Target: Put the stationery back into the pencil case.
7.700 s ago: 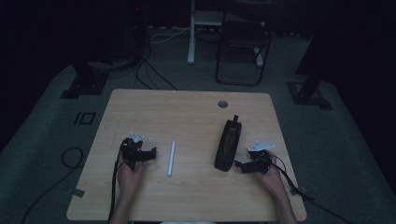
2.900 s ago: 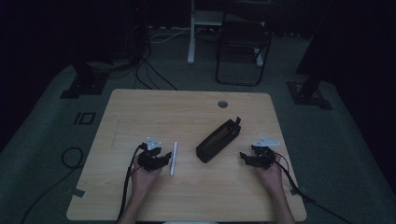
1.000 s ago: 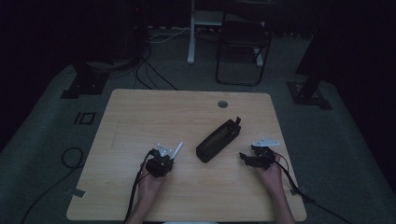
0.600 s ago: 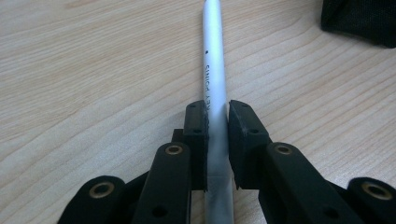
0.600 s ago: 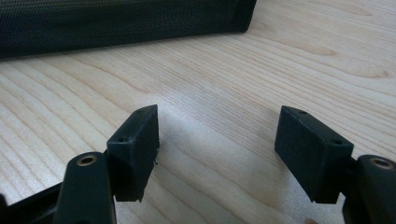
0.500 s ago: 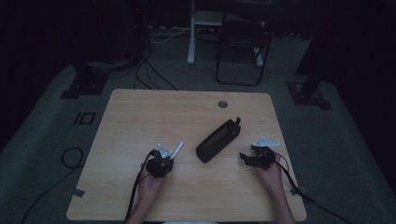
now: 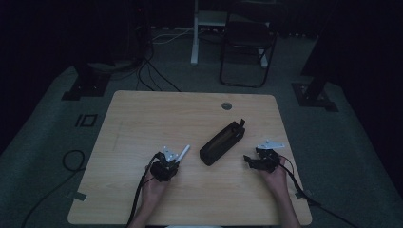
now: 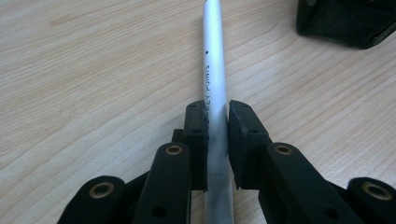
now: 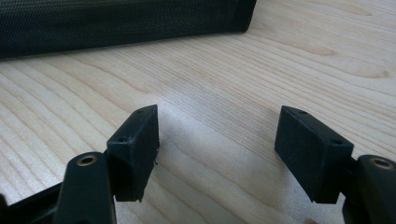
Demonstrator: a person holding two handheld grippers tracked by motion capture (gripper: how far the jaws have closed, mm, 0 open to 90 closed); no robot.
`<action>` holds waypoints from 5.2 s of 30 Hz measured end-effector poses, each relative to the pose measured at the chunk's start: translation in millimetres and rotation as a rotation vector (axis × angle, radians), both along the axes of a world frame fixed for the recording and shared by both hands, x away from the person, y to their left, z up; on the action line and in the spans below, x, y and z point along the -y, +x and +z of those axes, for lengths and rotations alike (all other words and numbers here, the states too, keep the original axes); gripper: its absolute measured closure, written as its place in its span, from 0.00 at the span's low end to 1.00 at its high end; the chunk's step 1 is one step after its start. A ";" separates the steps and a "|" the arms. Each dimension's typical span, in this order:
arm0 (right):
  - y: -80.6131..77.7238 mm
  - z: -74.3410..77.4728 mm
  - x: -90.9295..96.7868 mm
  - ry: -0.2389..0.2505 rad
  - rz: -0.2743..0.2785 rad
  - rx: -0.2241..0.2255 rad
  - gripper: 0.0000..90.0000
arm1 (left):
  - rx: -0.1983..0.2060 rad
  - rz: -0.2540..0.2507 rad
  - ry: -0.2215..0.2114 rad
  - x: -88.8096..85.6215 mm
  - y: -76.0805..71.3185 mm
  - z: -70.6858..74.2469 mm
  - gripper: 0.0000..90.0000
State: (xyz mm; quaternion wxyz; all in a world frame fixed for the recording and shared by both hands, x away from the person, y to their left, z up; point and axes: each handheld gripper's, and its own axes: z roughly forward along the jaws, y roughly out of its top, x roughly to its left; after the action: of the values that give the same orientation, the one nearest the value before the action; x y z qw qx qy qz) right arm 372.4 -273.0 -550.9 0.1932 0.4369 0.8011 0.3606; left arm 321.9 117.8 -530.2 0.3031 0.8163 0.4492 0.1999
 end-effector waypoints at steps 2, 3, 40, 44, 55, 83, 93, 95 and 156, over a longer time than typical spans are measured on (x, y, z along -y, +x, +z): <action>0.0 0.0 0.0 0.000 0.000 0.000 0.33 | 0.003 -0.005 0.000 0.7 -0.7 1.2 0.88; 0.0 0.0 0.0 0.000 0.000 0.000 0.33 | 0.007 -0.008 0.001 1.1 -1.0 1.8 0.88; -0.5 0.0 -0.6 0.001 0.004 -0.001 0.33 | 0.064 -0.078 -0.047 15.1 -12.7 33.4 0.88; -0.5 0.0 -0.5 0.001 0.005 -0.001 0.33 | 0.074 -0.083 -0.053 15.5 -13.7 38.7 0.88; -0.9 -0.1 -1.1 0.001 0.007 0.000 0.33 | 0.102 -0.088 -0.066 16.4 -14.7 50.8 0.88; -0.8 -0.1 -1.1 0.001 0.010 -0.001 0.33 | 0.174 -0.109 -0.086 25.0 -7.2 81.1 0.88; -0.8 -0.1 -1.1 0.001 0.010 -0.001 0.33 | 0.183 -0.123 -0.094 31.0 -4.1 89.7 0.88; -0.8 -0.1 -1.1 0.001 0.010 -0.001 0.33 | 0.183 -0.125 -0.093 31.9 -3.6 91.0 0.88; -0.7 -0.1 -1.1 0.001 0.010 -0.001 0.33 | 0.147 -0.176 -0.172 57.2 23.6 99.0 0.88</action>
State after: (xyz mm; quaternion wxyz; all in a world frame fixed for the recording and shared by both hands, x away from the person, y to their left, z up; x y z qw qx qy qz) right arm 371.6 -272.0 -551.0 0.1909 0.4330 0.8033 0.3617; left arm 345.5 60.6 -431.1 0.4202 0.8068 0.3682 0.1925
